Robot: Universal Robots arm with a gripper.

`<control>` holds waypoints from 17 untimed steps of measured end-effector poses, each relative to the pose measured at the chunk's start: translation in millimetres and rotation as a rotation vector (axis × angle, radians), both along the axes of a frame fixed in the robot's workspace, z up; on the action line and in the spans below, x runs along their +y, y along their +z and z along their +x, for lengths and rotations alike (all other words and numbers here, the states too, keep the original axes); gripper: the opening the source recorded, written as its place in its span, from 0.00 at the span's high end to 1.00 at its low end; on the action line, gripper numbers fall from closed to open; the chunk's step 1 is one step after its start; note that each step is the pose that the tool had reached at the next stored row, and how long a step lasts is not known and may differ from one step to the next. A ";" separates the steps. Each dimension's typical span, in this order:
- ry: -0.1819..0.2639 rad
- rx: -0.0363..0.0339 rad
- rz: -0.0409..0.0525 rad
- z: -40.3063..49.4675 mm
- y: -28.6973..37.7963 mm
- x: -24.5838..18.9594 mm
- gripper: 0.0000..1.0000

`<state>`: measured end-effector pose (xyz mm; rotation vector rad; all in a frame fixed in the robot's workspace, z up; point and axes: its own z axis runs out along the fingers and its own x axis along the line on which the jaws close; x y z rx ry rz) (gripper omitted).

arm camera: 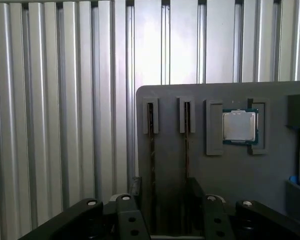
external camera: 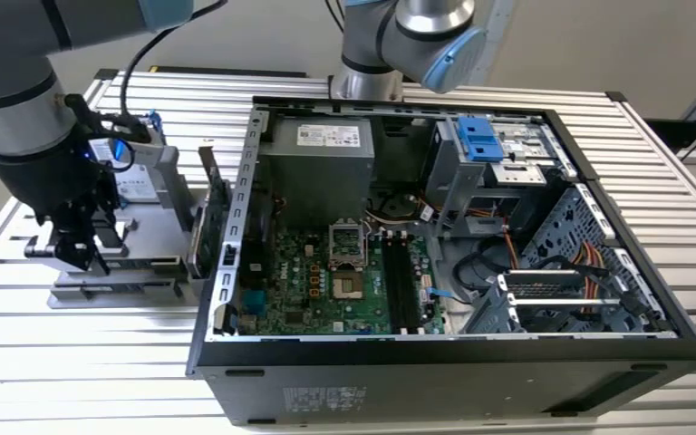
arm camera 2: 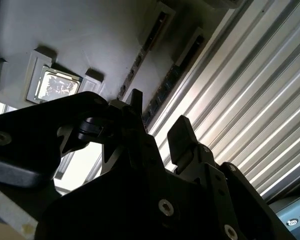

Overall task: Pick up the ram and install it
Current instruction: 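Pick up the ram and move it above insertion slot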

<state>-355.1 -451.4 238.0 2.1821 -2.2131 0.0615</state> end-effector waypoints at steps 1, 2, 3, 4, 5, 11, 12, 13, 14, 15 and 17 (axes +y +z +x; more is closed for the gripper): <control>0.000 0.0001 -0.0005 0.0 -0.7 0.0 0.00; 0.000 0.0001 -0.0009 0.0 -1.6 0.0 0.00; 0.000 0.0001 -0.0015 0.0 -2.4 0.0 0.00; 0.000 0.0001 -0.0019 0.0 -3.4 0.0 0.00; -0.001 0.0000 -0.0021 0.0 -4.3 0.0 0.00; -0.001 0.0001 -0.0040 0.0 -10.0 0.0 0.00; -0.001 0.0001 -0.0042 0.0 -11.0 0.0 0.00; -0.002 0.0001 -0.0043 0.0 -11.9 0.0 0.00; -0.002 0.0001 -0.0045 0.0 -12.9 0.0 0.00; -0.002 0.0001 -0.0045 0.0 -13.9 0.0 0.00; -0.003 0.0001 -0.0046 0.0 -15.7 0.0 0.00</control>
